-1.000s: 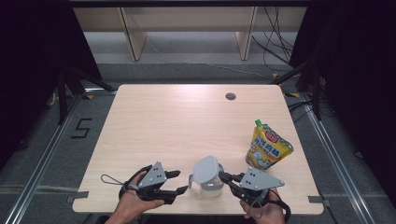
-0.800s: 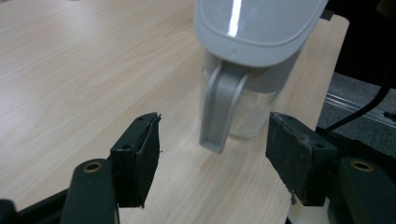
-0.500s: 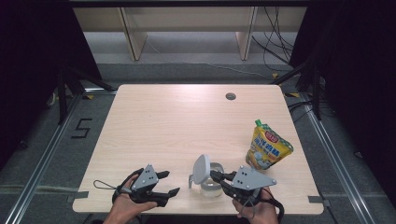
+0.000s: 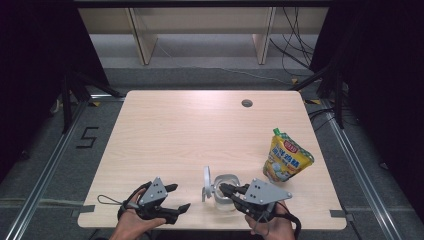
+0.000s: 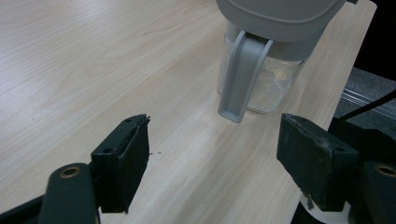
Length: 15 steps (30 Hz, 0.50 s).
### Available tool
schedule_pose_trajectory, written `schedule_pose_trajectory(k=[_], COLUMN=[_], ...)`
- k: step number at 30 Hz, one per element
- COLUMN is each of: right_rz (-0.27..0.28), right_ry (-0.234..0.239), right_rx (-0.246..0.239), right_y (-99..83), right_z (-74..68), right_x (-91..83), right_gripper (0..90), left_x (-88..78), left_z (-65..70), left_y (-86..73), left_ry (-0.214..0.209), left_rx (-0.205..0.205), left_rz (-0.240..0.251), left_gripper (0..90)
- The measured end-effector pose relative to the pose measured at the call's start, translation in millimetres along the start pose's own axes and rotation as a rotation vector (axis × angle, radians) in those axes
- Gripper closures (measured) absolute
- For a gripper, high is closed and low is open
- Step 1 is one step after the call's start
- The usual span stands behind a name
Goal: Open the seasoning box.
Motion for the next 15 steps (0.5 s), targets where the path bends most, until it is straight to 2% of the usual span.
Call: schedule_pose_trajectory(k=[1, 2, 3, 4, 5, 7, 8, 10, 11, 13, 14, 15], right_rz=[0.000, 0.000, 0.002, 0.003, 0.009, 0.007, -0.004, 0.010, 0.005, 0.005, 0.004, -0.018], right_ry=[0.000, -0.007, -0.015, -0.030, -0.052, -0.044, -0.066, -0.072, -0.092, -0.123, -0.134, -0.133], right_rx=[0.000, -0.005, 0.006, 0.020, 0.031, 0.039, 0.059, 0.064, 0.076, 0.110, 0.110, 0.135], right_y=[0.0, -1.3, -3.0, -5.6, -8.7, -11.0, -14.2, -16.3, -18.1, -23.5, -25.9, -30.6], right_z=[0.0, 3.9, 7.7, 12.8, 20.6, 23.6, 27.4, 35.4, 40.1, 48.5, 52.6, 53.6], right_x=[0.0, -2.6, -5.2, -7.9, -12.3, -14.6, -18.9, -22.8, -26.0, -31.7, -34.3, -37.5], right_gripper=[86.0, 85.6, 84.6, 83.3, 80.9, 79.5, 78.0, 70.7, 66.4, 59.7, 57.4, 55.5], left_x=[0.6, -0.8, -1.2, -0.5, -0.6, -0.2, -0.9, -0.1, -0.1, 0.1, 0.0, 0.2], left_z=[0.2, -0.7, -3.4, -1.4, -1.0, 1.0, 0.7, 1.0, 0.4, -1.5, -1.5, 0.0], left_y=[0.4, -1.6, -1.9, -1.6, -2.3, -0.4, -1.1, -0.6, -1.9, -2.0, -1.9, -1.9], left_ry=[-0.005, -0.004, 0.000, 0.000, 0.002, -0.001, -0.004, -0.001, 0.002, -0.006, -0.007, -0.005], left_rx=[-0.008, -0.002, 0.032, 0.003, -0.003, -0.011, 0.001, -0.005, -0.002, 0.028, 0.025, -0.007], left_rz=[0.014, -0.006, -0.011, -0.003, -0.009, 0.004, -0.003, 0.002, -0.006, -0.002, 0.000, 0.002], left_gripper=[24.6, 24.0, 22.9, 21.4, 21.4, 21.2, 20.8, 19.4, 18.7, 17.3, 17.3, 17.3])
Point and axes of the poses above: each handheld gripper's, and its own axes: x roughly forward along the jaws, y roughly out of its top, z roughly to its right, the point moved 9 cm from there along x, roughly forward along the jaws, and after that the axes turned 13 degrees about x, right-handed, at the moved point
